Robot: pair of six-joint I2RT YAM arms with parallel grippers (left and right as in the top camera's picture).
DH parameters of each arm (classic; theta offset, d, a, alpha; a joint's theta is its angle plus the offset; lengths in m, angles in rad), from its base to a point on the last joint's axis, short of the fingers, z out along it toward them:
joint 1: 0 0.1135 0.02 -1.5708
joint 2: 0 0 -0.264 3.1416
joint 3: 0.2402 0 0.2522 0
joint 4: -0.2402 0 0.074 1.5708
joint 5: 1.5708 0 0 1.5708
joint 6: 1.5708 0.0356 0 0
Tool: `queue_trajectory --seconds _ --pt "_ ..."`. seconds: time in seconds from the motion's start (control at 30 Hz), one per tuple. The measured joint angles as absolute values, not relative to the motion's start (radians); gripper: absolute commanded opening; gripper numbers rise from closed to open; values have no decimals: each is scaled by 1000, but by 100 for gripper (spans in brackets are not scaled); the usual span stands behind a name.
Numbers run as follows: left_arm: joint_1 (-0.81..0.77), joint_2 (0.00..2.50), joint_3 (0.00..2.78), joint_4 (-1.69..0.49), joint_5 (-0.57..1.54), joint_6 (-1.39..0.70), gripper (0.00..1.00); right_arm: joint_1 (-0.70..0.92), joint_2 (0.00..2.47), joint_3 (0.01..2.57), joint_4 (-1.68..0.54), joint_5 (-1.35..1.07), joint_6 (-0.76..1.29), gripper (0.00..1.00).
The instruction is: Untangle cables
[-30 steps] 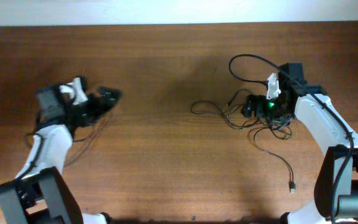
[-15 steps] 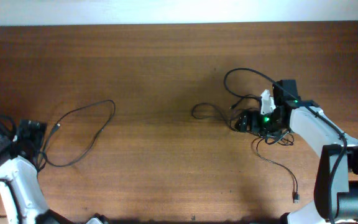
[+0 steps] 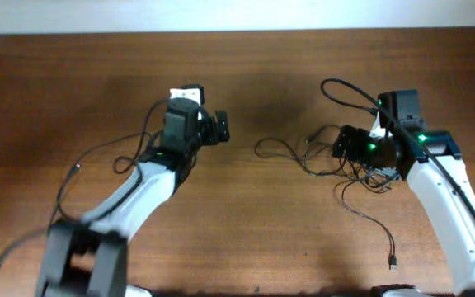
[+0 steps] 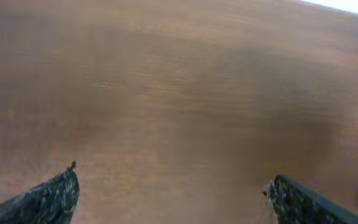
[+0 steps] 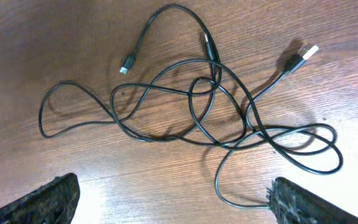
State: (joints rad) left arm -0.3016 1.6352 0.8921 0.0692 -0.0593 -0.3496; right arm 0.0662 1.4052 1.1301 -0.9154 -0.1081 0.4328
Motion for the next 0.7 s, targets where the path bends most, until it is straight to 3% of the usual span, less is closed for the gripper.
queue_trajectory --seconds 0.2,0.37,0.57,0.7 --pt "-212 1792 896 -39 -388 -492 99 66 1327 1131 -979 -93 403 98" --pt "75 1765 906 -509 -556 -822 99 66 1327 1130 -988 -89 393 99" --pt "290 1542 896 -740 -581 -962 99 66 1327 1130 -997 -89 392 98" --pt "403 1349 891 -761 -511 -979 99 66 1326 1130 -1001 -90 392 99"
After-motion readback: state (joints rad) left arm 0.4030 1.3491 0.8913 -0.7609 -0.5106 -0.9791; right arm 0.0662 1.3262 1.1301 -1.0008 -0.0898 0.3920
